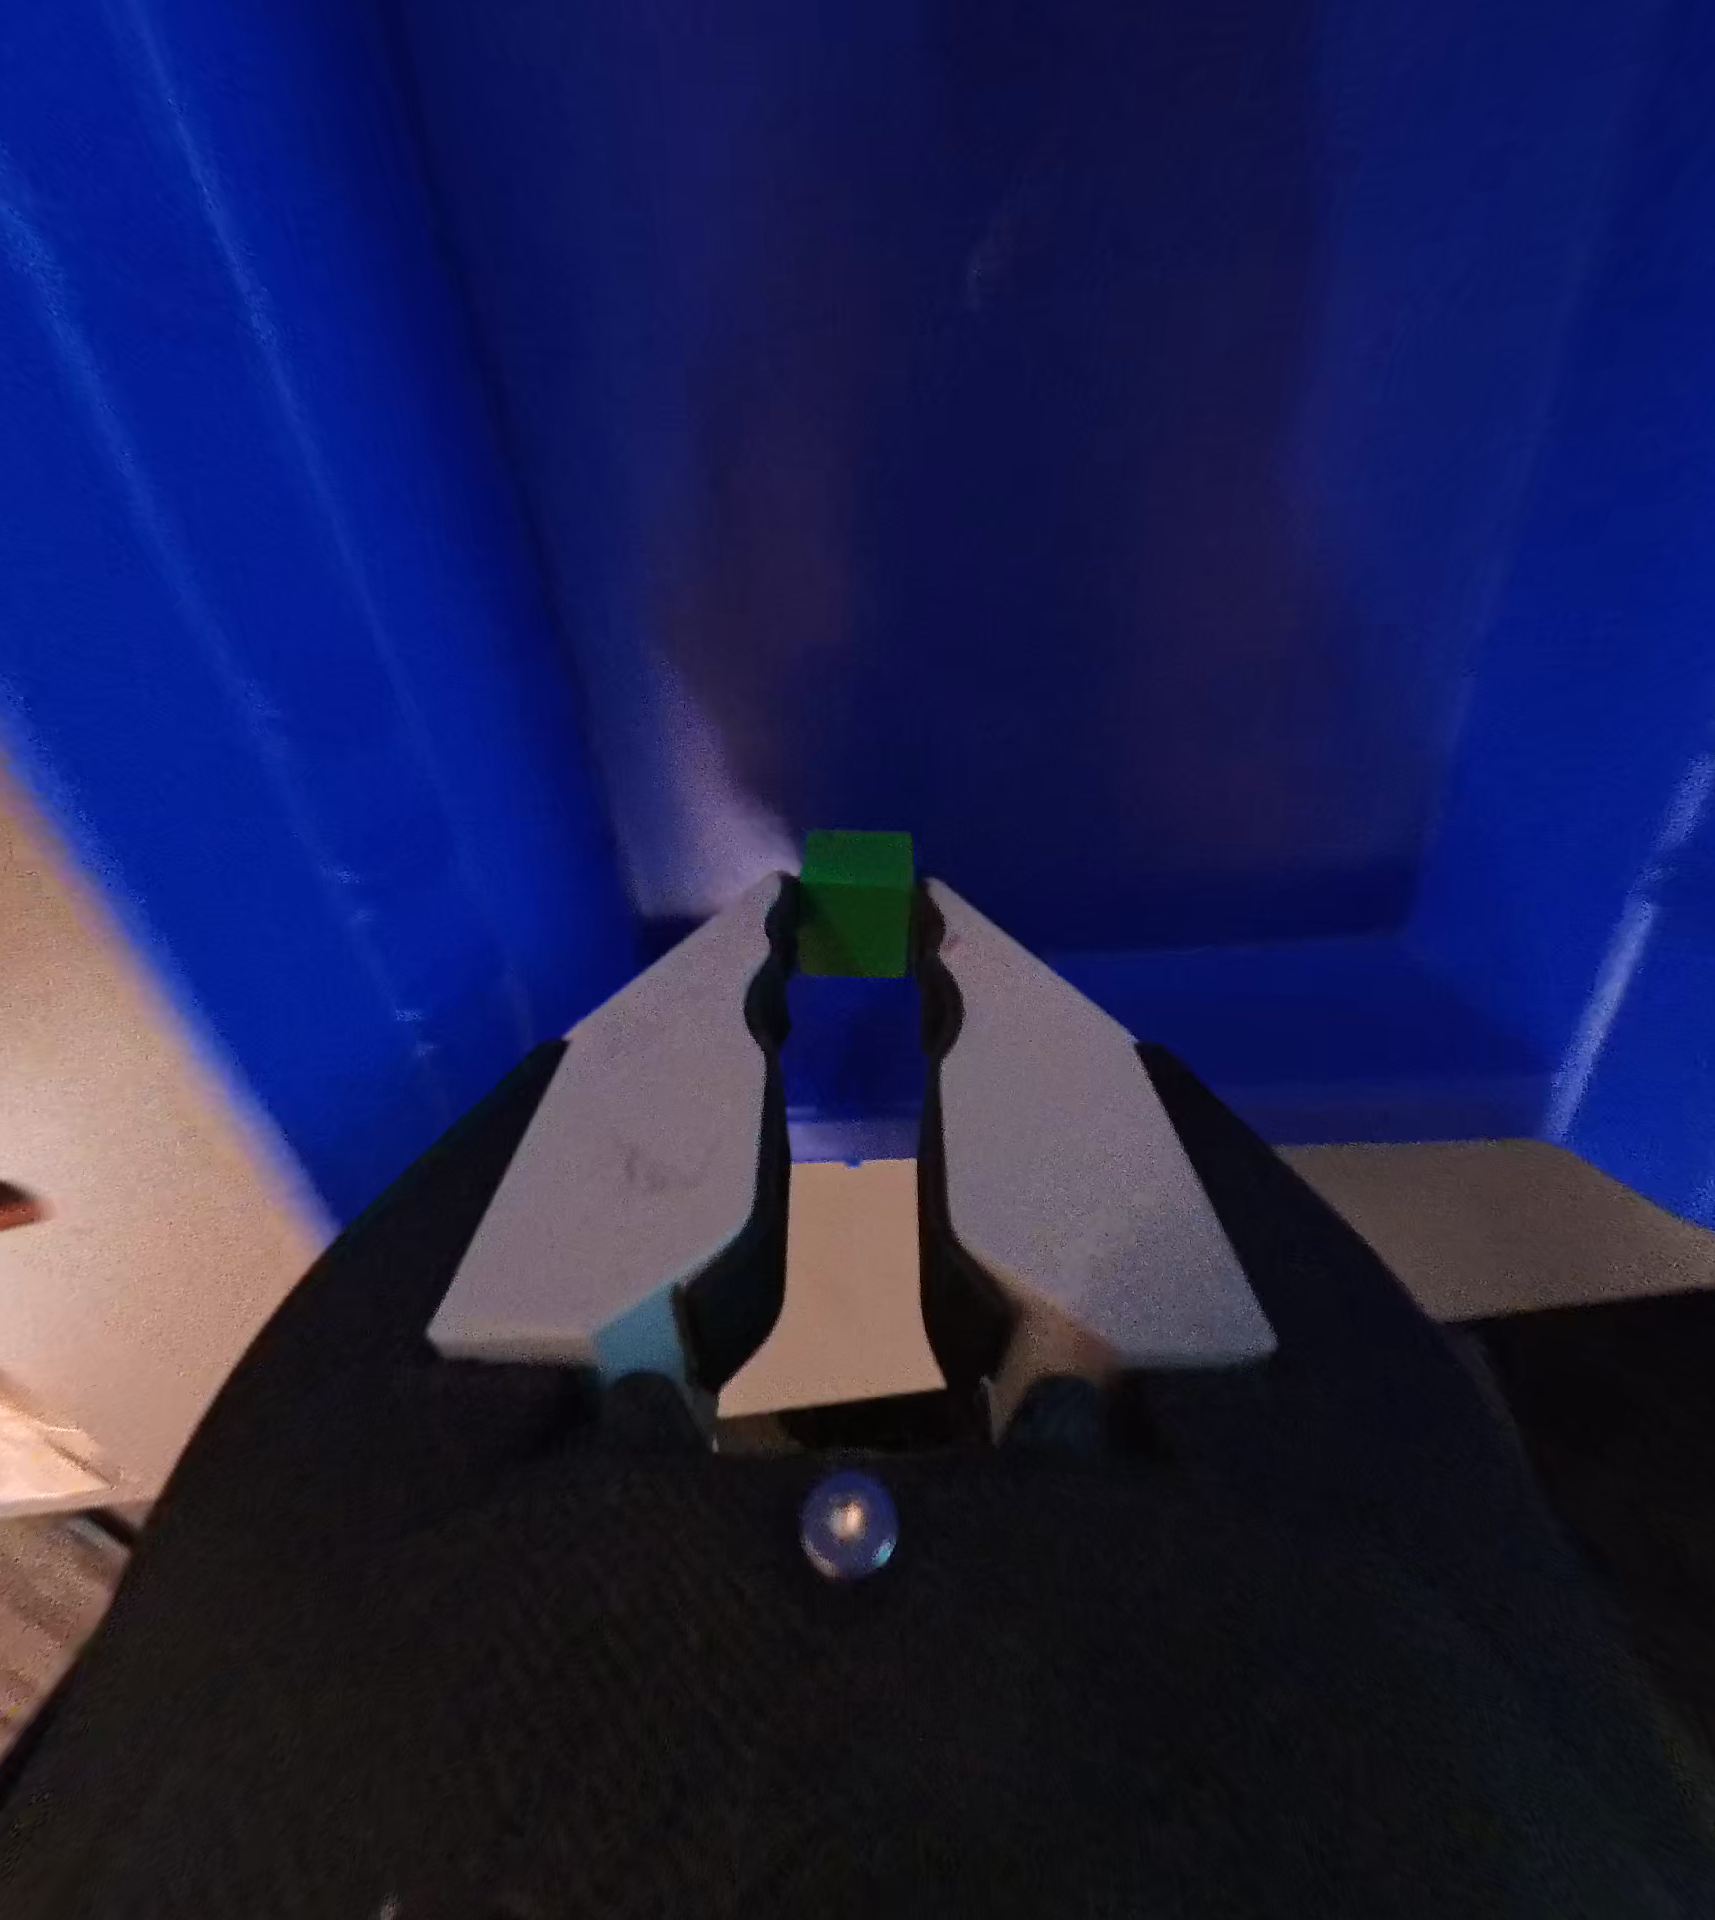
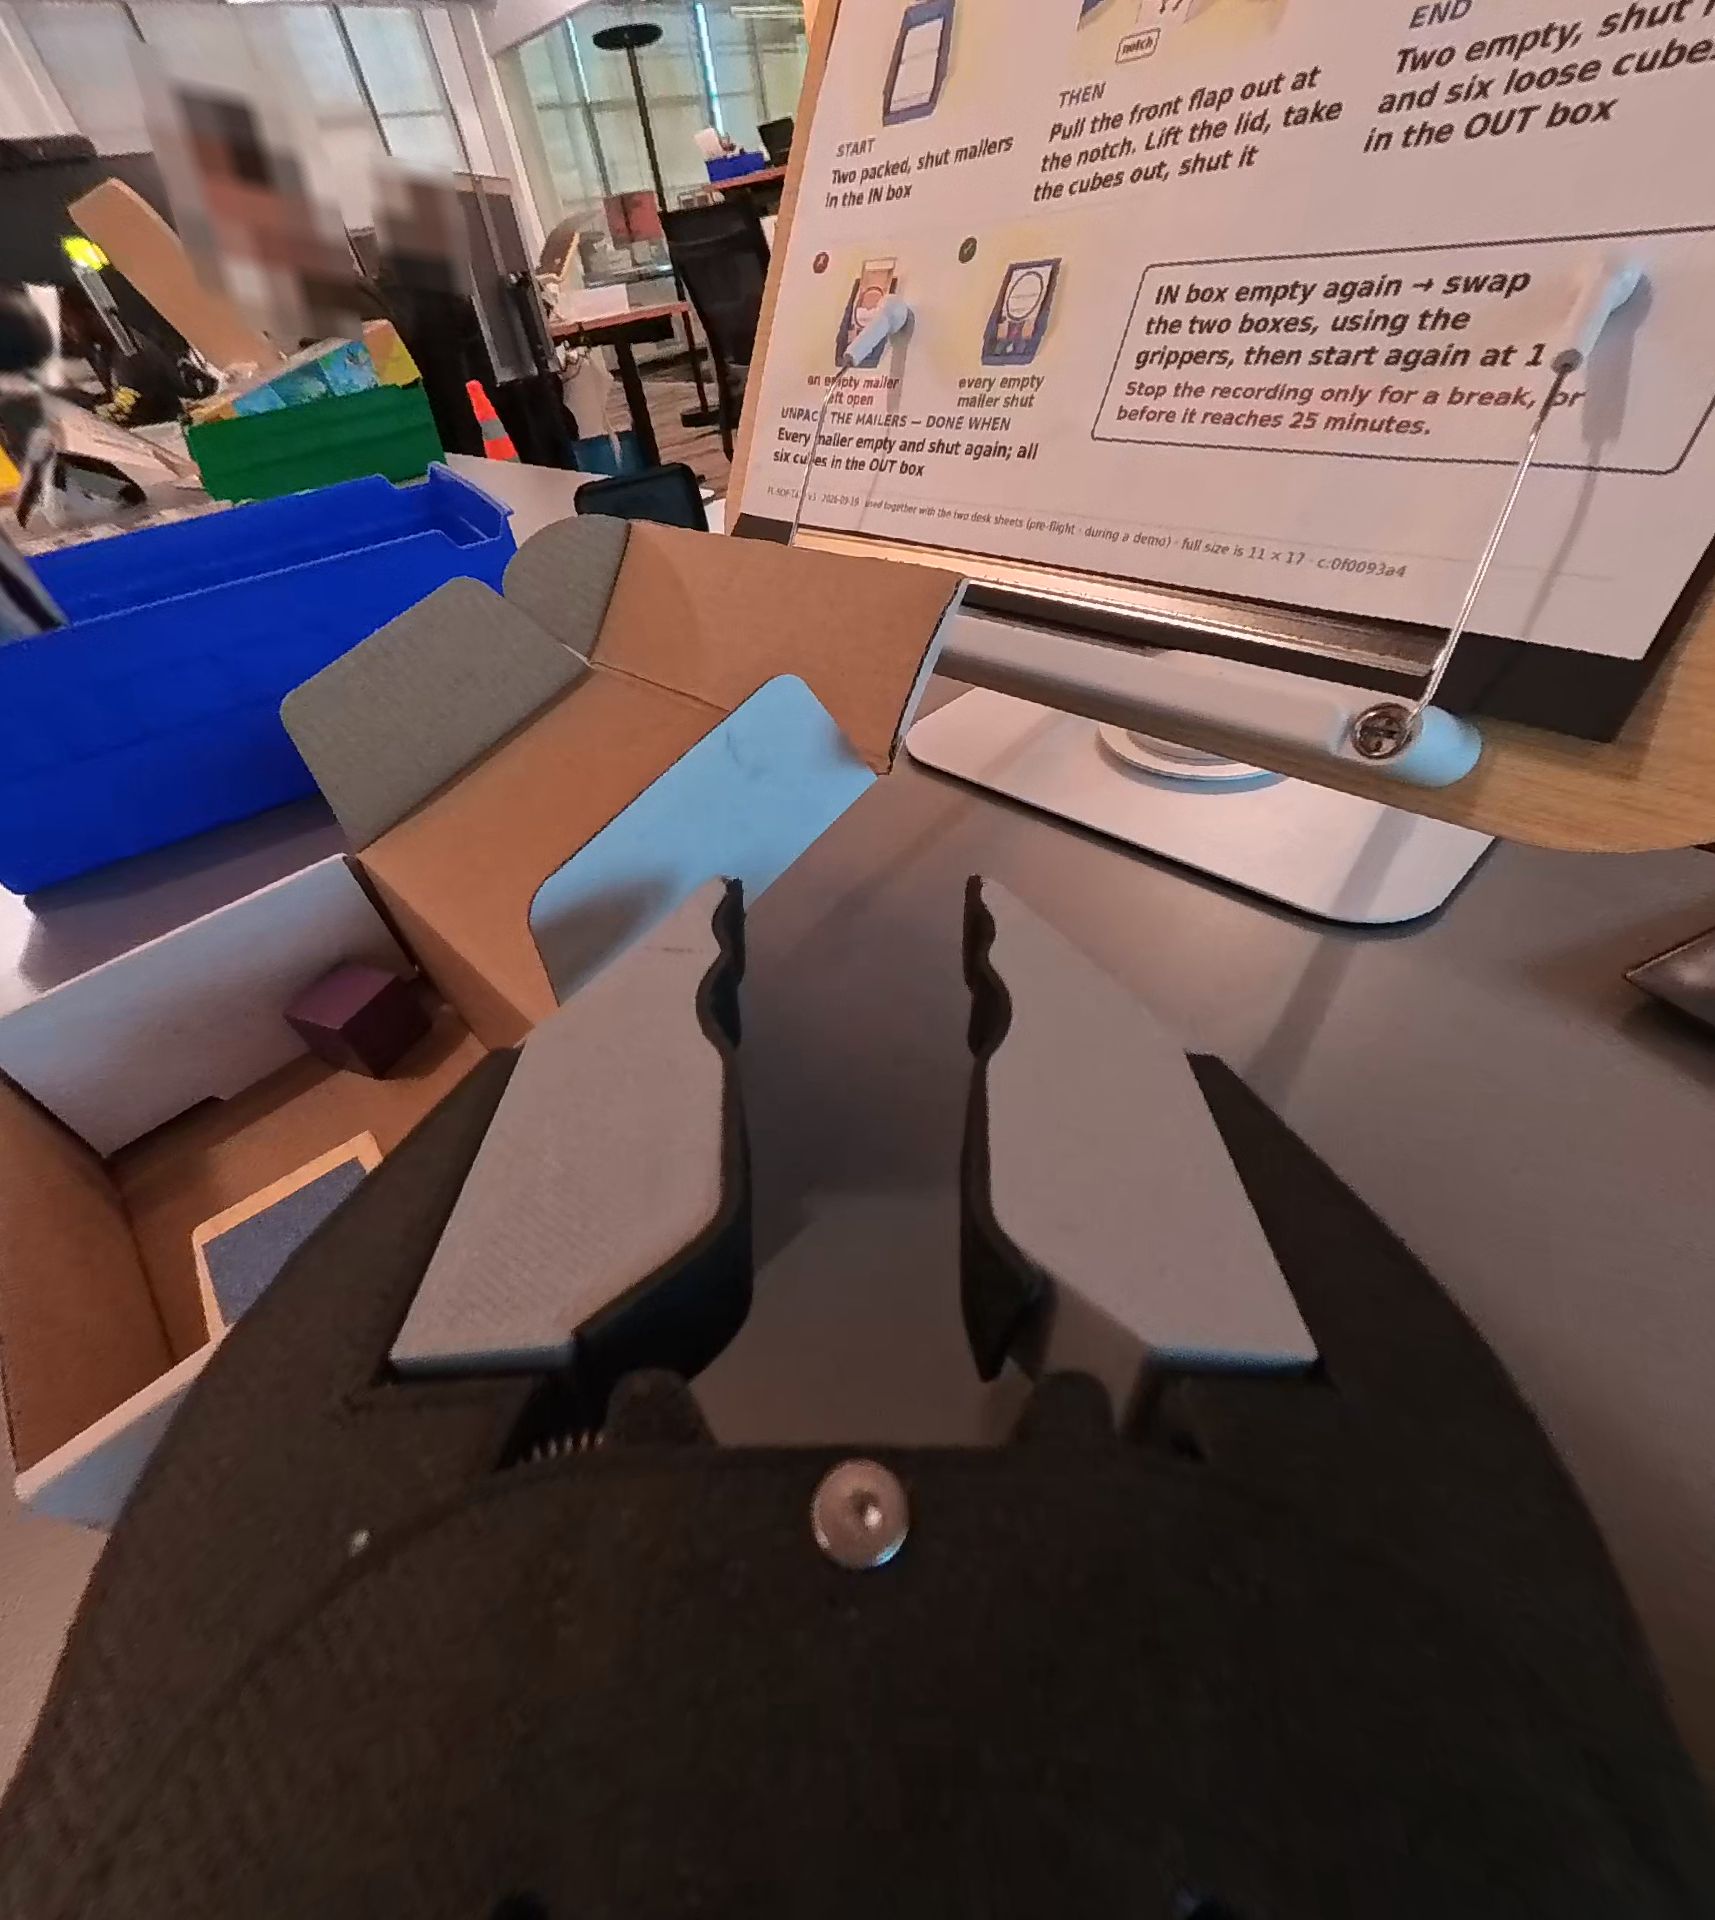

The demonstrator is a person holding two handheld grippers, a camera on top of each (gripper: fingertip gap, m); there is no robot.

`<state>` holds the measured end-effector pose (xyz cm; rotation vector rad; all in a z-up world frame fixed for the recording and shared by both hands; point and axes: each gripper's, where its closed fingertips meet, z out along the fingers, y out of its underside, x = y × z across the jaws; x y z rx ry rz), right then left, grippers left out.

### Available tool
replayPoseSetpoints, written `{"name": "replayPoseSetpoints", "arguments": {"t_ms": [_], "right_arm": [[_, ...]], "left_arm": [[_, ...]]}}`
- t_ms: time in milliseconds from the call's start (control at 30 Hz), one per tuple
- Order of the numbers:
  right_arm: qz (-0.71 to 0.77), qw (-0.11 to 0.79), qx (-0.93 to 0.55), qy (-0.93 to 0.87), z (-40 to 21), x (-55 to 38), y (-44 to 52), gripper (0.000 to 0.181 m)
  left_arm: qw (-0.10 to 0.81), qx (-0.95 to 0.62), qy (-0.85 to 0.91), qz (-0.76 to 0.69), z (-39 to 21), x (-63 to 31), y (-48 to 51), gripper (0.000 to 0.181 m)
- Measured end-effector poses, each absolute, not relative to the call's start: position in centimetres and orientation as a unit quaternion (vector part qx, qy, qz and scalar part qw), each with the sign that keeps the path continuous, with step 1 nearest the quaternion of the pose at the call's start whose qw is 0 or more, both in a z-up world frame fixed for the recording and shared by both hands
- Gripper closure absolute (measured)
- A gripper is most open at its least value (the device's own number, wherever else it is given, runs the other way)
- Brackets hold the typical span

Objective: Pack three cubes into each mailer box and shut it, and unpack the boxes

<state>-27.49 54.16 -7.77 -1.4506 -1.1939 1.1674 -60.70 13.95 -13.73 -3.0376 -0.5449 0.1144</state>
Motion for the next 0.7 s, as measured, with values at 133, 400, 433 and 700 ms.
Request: {"name": "replayPoseSetpoints", "arguments": {"t_ms": [133, 400, 433, 700], "right_arm": [[0.474, 0.439, -0.597, -0.476, -7.7, -27.3, 54.3, 0.141], [0.534, 0.438, -0.565, -0.451, -4.3, -26.2, 53.3, 0.13], [0.541, 0.436, -0.559, -0.453, -3.9, -26.1, 53.0, 0.128], [0.689, 0.3, -0.441, -0.491, 0.0, -24.5, 45.9, 0.119]], "left_arm": [[0.202, -0.965, -0.139, 0.098, -6.7, -60.8, 20.6, 0.161], [0.514, -0.796, 0.26, 0.184, 2.6, -42.2, 34.9, 0.162], [0.539, -0.76, 0.309, 0.189, 2.3, -39.3, 36.0, 0.161], [0.669, -0.608, 0.402, 0.145, 0.3, -27.0, 40.9, 0.162]]}}
